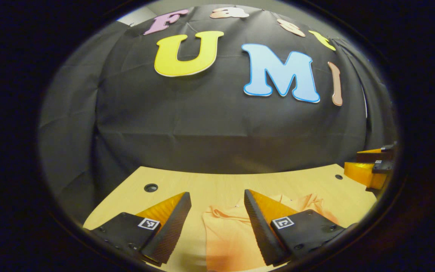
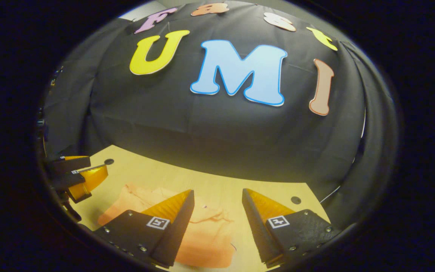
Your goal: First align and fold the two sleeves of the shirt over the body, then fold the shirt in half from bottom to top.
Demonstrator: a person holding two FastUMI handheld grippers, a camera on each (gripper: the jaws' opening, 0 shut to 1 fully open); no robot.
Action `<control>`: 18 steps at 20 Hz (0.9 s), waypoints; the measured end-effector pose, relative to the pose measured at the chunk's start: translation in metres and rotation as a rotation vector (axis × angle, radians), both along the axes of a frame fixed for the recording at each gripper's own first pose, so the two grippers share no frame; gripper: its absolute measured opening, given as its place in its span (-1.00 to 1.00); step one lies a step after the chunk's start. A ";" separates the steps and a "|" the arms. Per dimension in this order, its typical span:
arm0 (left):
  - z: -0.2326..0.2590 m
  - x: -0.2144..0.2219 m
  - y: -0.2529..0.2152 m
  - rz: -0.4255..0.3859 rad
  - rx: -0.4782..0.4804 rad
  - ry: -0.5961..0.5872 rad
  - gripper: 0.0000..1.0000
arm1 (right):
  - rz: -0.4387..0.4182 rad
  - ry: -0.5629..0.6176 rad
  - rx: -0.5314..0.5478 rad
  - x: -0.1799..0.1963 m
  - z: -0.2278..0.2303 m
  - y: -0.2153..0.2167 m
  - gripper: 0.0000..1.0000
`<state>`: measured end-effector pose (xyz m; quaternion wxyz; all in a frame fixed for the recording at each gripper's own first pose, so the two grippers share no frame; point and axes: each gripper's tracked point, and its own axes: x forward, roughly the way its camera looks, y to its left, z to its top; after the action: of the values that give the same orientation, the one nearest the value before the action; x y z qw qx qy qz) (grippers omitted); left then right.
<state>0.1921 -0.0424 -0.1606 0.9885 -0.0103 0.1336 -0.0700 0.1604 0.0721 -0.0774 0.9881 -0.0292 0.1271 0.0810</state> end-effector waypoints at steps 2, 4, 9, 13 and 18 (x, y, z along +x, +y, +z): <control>0.013 -0.016 -0.001 0.008 -0.001 -0.018 0.83 | 0.001 -0.020 0.015 -0.018 0.010 -0.005 0.58; 0.026 -0.030 0.000 0.021 -0.010 -0.040 0.87 | 0.002 -0.035 0.017 -0.036 0.016 -0.011 0.58; 0.052 -0.069 -0.003 0.034 -0.016 -0.087 0.83 | 0.010 -0.080 0.041 -0.080 0.033 -0.024 0.84; 0.067 -0.102 -0.007 0.037 -0.003 -0.109 0.83 | 0.018 -0.100 0.077 -0.113 0.041 -0.035 0.88; 0.081 -0.149 -0.011 0.054 -0.004 -0.143 0.83 | 0.027 -0.134 0.089 -0.154 0.048 -0.056 0.92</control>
<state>0.0426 -0.0535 -0.0791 0.9970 -0.0107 0.0621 -0.0443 0.0063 0.0165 -0.0290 0.9936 0.0078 0.0565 0.0979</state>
